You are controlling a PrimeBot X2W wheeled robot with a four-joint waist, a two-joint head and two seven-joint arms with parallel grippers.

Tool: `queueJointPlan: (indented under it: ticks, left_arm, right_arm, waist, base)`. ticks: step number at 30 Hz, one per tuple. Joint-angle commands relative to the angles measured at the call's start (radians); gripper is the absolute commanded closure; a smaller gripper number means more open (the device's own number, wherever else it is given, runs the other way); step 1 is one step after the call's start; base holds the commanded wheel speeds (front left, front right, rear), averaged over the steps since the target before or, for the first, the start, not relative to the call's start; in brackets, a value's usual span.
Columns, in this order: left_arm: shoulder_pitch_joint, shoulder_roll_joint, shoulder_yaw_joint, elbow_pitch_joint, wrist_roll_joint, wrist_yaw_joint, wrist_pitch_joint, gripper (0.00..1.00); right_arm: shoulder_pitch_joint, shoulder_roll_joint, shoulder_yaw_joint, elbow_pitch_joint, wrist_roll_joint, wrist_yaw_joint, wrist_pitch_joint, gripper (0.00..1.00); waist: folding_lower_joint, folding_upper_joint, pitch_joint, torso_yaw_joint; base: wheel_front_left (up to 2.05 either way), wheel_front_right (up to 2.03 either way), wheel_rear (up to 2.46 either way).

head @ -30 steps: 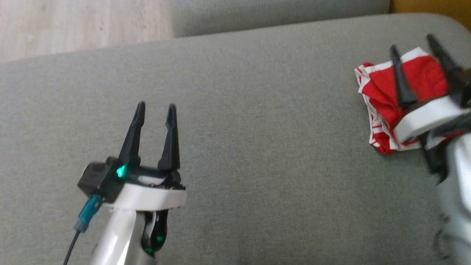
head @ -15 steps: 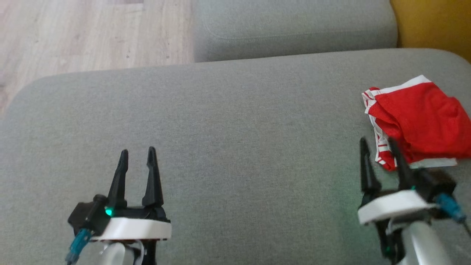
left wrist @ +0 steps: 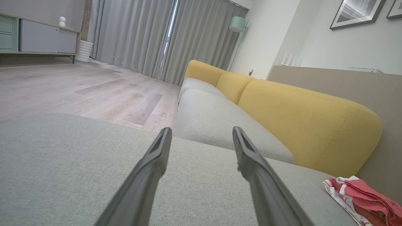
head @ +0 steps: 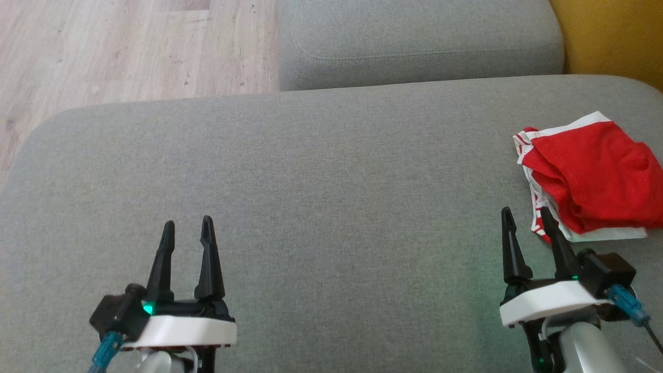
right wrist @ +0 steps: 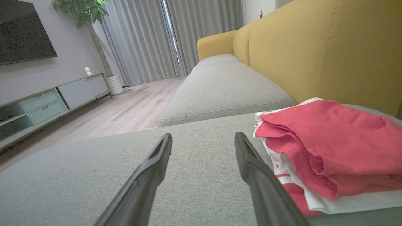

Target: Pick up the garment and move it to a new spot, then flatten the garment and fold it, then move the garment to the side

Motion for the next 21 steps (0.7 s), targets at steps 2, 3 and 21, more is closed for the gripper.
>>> queueJointPlan:
  ticks: [2,3,21]
  left_arm:
    - [-0.027,0.003,0.038,-0.037,0.008,-0.002,-0.005,0.0]
    - [-0.026,0.003,0.038,-0.038,0.008,-0.002,-0.005,0.0]
    - [0.021,-0.001,-0.002,0.039,-0.039,0.01,0.003,1.0]
  right_arm:
    - [-0.053,-0.003,0.029,-0.024,0.011,-0.001,-0.015,0.0]
    - [-0.053,-0.003,0.03,-0.022,0.012,-0.001,-0.015,0.0]
    - [0.012,0.002,0.017,0.066,0.02,0.0,0.001,1.0]
  waist:
    - [0.0,-0.0001,0.0,-0.001]
    - [0.0,-0.0001,0.0,-0.002]
    - [0.0,-0.0001,-0.003,-0.008]
  base:
    - [0.0,0.0,0.0]
    - [0.0,0.0,0.0]
    - [0.0,0.0,0.0]
